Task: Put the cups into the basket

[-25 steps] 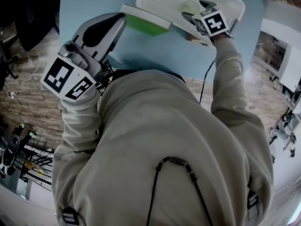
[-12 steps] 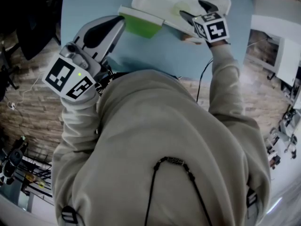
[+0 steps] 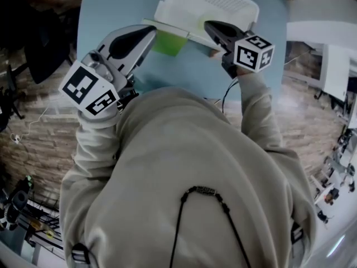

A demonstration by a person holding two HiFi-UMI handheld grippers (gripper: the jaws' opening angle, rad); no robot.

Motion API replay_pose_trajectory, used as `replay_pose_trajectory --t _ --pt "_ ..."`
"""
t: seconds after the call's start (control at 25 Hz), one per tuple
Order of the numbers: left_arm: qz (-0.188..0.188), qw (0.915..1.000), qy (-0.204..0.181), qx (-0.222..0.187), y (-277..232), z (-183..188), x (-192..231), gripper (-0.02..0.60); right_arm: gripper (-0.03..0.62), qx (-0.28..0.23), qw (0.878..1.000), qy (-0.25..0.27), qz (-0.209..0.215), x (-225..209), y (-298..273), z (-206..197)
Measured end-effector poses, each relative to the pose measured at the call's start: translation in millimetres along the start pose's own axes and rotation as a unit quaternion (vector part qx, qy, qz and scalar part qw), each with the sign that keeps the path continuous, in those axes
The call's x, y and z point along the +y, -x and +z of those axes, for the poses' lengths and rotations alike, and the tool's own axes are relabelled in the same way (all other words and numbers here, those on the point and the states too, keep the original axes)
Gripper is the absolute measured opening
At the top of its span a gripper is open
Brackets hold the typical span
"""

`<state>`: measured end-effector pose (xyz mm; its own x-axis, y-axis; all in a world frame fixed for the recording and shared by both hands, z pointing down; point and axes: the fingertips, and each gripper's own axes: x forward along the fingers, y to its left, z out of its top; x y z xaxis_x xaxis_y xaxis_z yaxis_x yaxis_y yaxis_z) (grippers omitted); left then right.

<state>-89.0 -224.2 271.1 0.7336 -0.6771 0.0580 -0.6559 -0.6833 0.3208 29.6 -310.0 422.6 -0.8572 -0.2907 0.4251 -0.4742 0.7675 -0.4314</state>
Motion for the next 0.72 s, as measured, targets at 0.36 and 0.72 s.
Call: replay_pose_trajectory --t 0.36,0.72 --pt "-0.022 0.9997 -0.001 -0.006 5 5 -30 -0.005 0.012 -0.073 0.99 0.042 0.113 116 36 39" --pt "-0.038 0.9993 -0.002 -0.001 4 6 -37 -0.005 0.011 -0.087 0.984 0.107 0.108 150 40 58"
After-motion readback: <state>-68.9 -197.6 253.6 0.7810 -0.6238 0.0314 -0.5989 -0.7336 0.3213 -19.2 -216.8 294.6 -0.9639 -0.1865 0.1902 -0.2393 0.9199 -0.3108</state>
